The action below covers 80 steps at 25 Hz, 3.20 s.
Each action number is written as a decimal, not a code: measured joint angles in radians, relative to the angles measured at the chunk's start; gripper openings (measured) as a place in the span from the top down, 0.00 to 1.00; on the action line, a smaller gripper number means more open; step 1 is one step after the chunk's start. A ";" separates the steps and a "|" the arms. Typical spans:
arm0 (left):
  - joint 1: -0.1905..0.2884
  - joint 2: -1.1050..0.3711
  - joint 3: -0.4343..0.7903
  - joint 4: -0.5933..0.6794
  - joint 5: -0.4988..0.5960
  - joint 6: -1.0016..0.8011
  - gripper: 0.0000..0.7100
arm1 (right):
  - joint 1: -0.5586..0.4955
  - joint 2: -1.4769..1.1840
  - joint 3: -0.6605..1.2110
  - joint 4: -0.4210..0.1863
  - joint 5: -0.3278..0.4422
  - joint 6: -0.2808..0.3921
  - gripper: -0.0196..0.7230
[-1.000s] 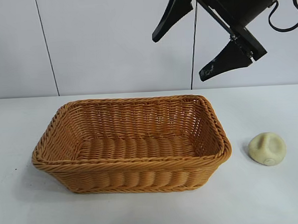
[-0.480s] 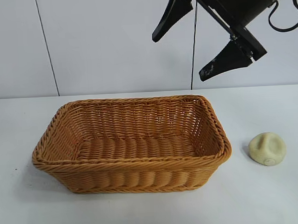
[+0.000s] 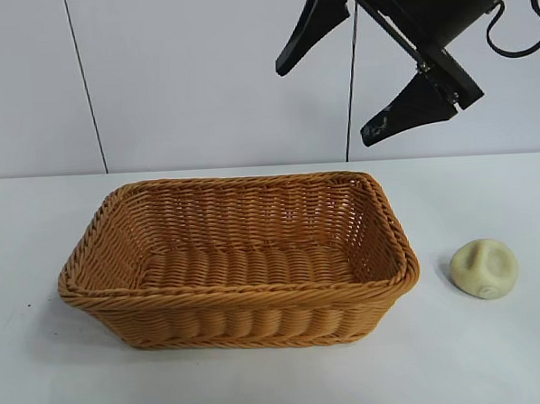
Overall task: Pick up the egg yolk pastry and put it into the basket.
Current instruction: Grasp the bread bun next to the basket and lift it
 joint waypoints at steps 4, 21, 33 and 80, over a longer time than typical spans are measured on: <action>0.000 -0.139 0.003 -0.004 -0.006 0.000 0.03 | 0.000 0.000 0.000 0.000 0.000 0.000 0.04; 0.000 -0.489 0.004 -0.004 -0.007 0.000 0.03 | 0.000 0.000 -0.176 -0.565 0.177 0.265 0.04; 0.000 -0.489 0.004 -0.004 -0.007 0.000 0.03 | -0.155 0.000 -0.186 -0.708 0.240 0.286 0.04; 0.000 -0.489 0.004 -0.003 -0.006 0.000 0.03 | -0.160 0.472 -0.254 -0.681 0.242 0.268 0.86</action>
